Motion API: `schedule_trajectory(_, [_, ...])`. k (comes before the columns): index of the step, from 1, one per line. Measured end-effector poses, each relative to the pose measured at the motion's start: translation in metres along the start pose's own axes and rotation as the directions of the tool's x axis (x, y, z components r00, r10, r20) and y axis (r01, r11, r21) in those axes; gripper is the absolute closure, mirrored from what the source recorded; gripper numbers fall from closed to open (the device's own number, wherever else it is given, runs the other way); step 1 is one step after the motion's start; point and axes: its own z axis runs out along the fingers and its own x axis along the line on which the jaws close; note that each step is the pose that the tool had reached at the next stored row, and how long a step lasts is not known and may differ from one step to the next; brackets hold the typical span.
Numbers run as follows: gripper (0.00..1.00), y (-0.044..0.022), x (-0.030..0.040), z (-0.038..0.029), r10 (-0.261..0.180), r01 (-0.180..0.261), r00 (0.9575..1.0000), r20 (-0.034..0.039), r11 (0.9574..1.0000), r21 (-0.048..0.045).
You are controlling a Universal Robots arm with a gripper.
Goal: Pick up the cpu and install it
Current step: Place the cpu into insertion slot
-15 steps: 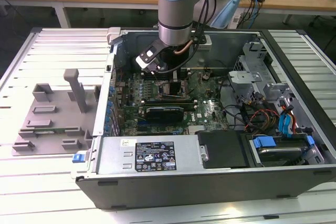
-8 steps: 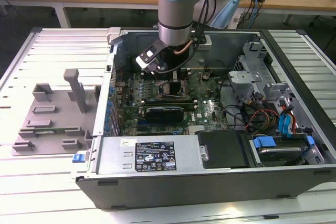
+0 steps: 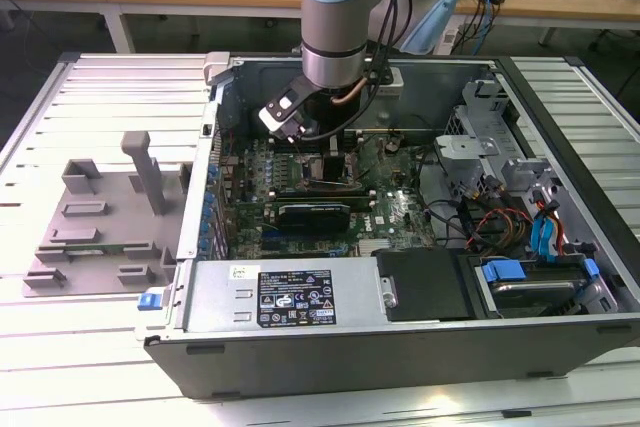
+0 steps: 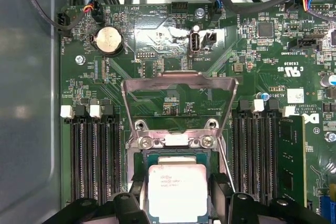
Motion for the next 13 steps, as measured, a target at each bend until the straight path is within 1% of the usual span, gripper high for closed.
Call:
schedule_trajectory(1, [0.39,0.0000,0.0000,-0.0010,0.000,0.000,1.0000,0.0002,1.0000,0.0001])
schedule_trajectory(2, [0.39,0.0002,0.0000,-0.0039,0.000,0.000,1.0000,0.0001,1.0000,0.0000])
schedule_trajectory(4, [0.39,0.0005,0.0000,-0.0120,0.000,0.000,1.0000,-0.0001,1.0000,0.0000])
schedule_trajectory(5, [0.39,0.0006,0.0000,-0.0148,0.000,0.000,1.0000,0.0000,1.0000,0.0000])
schedule_trajectory(9, [0.39,0.0007,0.0000,-0.0153,0.000,0.000,1.0000,0.0002,1.0000,0.0000])
schedule_trajectory(10, [0.41,0.0007,0.0000,-0.0153,0.000,0.000,1.0000,0.0003,1.0000,0.0000])
schedule_trajectory(11, [0.60,0.0007,0.0000,-0.0153,0.000,0.000,1.0000,0.0004,1.0000,0.0000])
schedule_trajectory(12, [0.60,0.0007,0.0000,-0.0153,0.000,0.000,1.0000,0.0004,1.0000,-0.0001])
schedule_trajectory(13, [0.66,0.0007,0.0000,-0.0153,0.000,0.000,1.0000,0.0005,1.0000,0.0000])
